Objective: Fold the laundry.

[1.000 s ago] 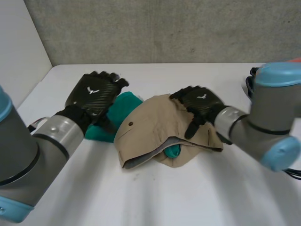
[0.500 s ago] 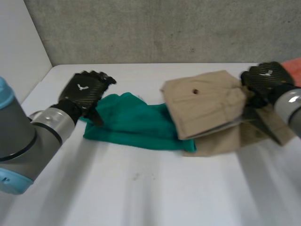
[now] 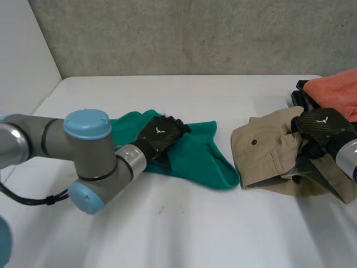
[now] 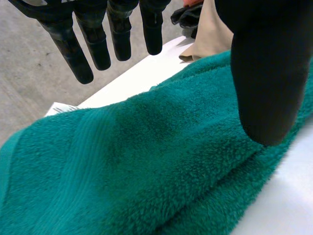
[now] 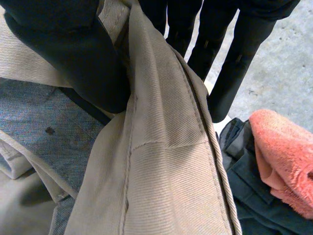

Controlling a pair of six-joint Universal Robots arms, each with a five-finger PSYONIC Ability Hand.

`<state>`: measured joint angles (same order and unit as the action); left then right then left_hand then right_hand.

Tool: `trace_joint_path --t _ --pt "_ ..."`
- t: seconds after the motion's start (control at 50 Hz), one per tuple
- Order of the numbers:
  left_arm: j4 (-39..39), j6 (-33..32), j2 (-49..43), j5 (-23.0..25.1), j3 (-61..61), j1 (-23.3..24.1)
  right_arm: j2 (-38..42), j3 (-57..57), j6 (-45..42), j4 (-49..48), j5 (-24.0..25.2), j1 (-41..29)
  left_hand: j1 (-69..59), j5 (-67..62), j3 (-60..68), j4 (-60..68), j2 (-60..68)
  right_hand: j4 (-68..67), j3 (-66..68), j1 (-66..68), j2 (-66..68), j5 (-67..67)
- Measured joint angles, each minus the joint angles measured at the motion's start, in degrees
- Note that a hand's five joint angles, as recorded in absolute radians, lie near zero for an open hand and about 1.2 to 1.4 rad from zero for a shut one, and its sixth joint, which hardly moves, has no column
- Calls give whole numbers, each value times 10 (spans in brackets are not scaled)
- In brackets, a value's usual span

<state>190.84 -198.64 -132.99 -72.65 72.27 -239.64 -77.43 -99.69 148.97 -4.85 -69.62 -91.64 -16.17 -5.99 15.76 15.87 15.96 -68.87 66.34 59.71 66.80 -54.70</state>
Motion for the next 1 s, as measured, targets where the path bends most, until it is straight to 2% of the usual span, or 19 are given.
trace_joint_path --t 0.18,0.26,0.3,0.32,0.36,0.38,0.46,0.52,0.54,0.6,0.68,0.72,0.82,0.9,1.0 --pt "-29 -27 -70 0 -86 8 13 -10 -1 -14 -1 0 0 -14 12 13 13 0 0 0 0 0" --pt "-36 -48 -94 0 -112 9 17 -11 -2 -15 -1 0 -60 -58 56 56 60 0 0 0 0 0" --pt "-37 -57 -107 -2 -125 9 19 -12 -2 -15 -1 0 -233 -200 206 207 216 0 0 0 0 0" --pt "-37 -60 -112 -4 -130 8 19 -12 -2 -15 -1 0 -393 -335 352 355 365 0 0 0 0 0" --pt "-35 -64 -118 -12 -139 7 20 -12 -2 -15 -1 0 -470 -447 469 474 473 0 0 0 0 0" --pt "-34 -65 -119 -16 -142 6 20 -12 -2 -15 -1 1 -470 -463 494 500 501 0 0 0 0 0" --pt "-24 -68 -120 -63 -161 0 20 -11 -2 -15 -1 1 -470 -468 522 526 521 0 0 0 0 0" --pt "-5 -73 -109 -140 -178 -17 19 -11 -2 -16 -1 1 -470 -468 522 526 522 0 0 0 0 0" --pt "-3 -74 -108 -146 -179 -19 19 -11 -2 -16 -1 1 -470 -468 522 526 522 0 0 0 0 0" --pt "21 -85 -76 -217 -181 -60 19 -11 -2 -17 -2 -2 -470 -468 522 527 524 0 0 0 0 0" --pt "46 -100 -41 -253 -169 -114 19 -12 -2 -17 -2 -5 -470 -468 523 527 524 0 0 0 0 0" --pt "70 -112 -18 -269 -157 -158 19 -12 -2 -17 -2 -9 -470 -468 523 527 524 0 0 0 0 0" --pt "121 -138 4 -283 -142 -230 19 -15 -1 -17 -2 -24 -470 -477 523 527 524 0 0 0 0 0" --pt "143 -163 -7 -282 -142 -258 19 -18 -1 -17 -3 -36 -470 -479 523 529 524 0 0 0 0 0" --pt "179 -231 -49 -287 -156 -293 19 -24 -1 -17 -3 -55 -470 -479 525 529 525 0 0 0 0 -6"
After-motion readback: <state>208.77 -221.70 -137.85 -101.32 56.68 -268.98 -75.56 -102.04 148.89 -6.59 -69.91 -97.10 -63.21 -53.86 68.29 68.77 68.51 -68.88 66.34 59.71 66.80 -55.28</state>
